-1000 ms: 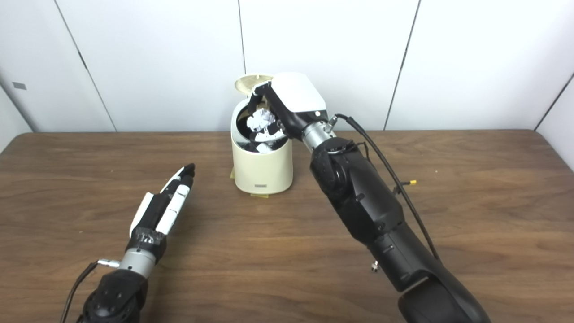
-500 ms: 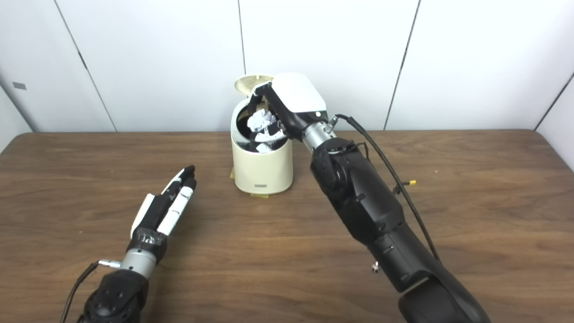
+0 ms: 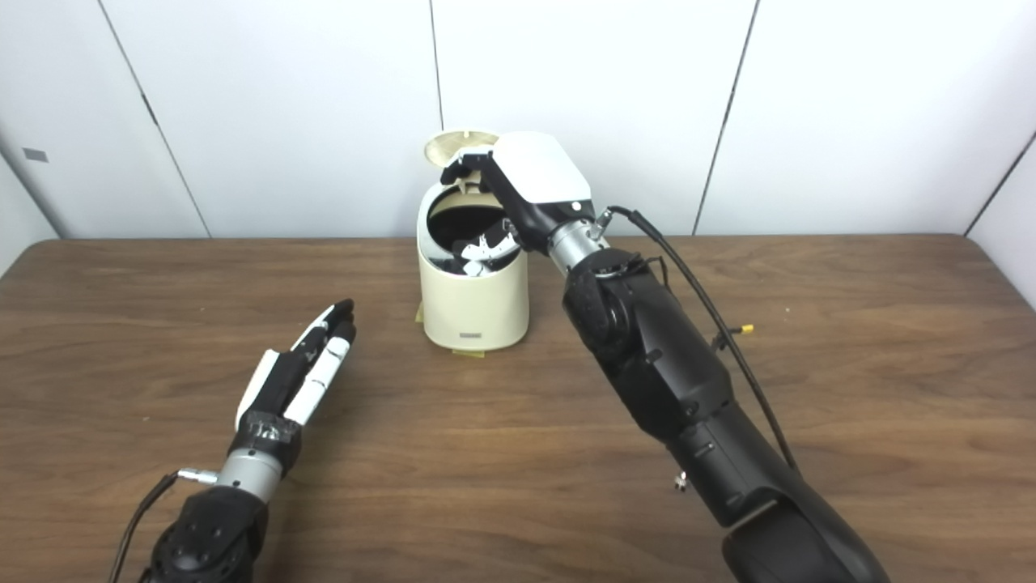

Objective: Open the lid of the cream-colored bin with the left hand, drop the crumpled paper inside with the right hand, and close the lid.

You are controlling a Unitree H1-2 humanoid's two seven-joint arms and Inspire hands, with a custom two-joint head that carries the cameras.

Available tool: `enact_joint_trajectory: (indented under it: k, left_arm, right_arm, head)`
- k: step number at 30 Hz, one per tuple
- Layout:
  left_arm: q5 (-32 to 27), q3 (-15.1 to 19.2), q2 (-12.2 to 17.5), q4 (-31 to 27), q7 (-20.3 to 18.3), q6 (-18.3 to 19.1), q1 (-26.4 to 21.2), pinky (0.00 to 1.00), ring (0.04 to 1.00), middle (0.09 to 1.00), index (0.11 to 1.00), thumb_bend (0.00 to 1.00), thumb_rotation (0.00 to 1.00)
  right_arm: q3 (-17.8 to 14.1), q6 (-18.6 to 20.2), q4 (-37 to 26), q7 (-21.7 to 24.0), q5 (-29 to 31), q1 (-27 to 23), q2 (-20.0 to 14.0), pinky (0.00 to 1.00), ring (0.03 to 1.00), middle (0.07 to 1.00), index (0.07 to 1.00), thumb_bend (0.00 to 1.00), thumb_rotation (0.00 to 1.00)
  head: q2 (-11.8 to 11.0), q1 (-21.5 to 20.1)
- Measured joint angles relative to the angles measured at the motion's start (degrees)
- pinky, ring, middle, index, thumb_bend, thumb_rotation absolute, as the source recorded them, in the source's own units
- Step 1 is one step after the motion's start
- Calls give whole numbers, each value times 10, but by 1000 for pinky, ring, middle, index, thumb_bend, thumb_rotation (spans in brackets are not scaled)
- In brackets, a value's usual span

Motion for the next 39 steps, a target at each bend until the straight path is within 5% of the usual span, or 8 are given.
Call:
enact_joint_trajectory:
  k: [7,10,13,18,27,39]
  left_arm:
    - [-1,0,-1,0,0,0,0,1000,1000,963,976,584,827]
    - [-2,0,-1,0,0,0,0,1000,1000,962,975,578,824]
    - [-1,0,-2,0,0,0,0,1000,1000,962,977,574,826]
    - [0,0,-3,0,0,0,-1,1000,1000,964,978,566,836]
    - [-2,0,-12,6,1,-1,-3,1000,1000,972,984,564,815]
    - [-15,19,-16,36,12,-1,-43,989,974,966,988,470,845]
  right_arm:
    - [0,-1,0,0,1,0,0,484,563,662,621,942,124]
    - [-3,-3,-1,0,9,0,0,440,471,541,531,605,48]
    - [-13,-21,-1,-7,36,3,1,365,402,495,506,516,6]
    - [-13,-42,-2,-27,41,11,1,306,389,500,492,497,0]
    - [-28,-60,-41,-48,53,22,1,341,389,506,493,499,0]
    - [-121,-58,-121,-90,98,114,1,329,392,493,518,498,0]
  head:
    - [0,2]
    - [1,2]
    - [1,2]
    - [1,2]
    - [-3,-4]
    - [-9,0]
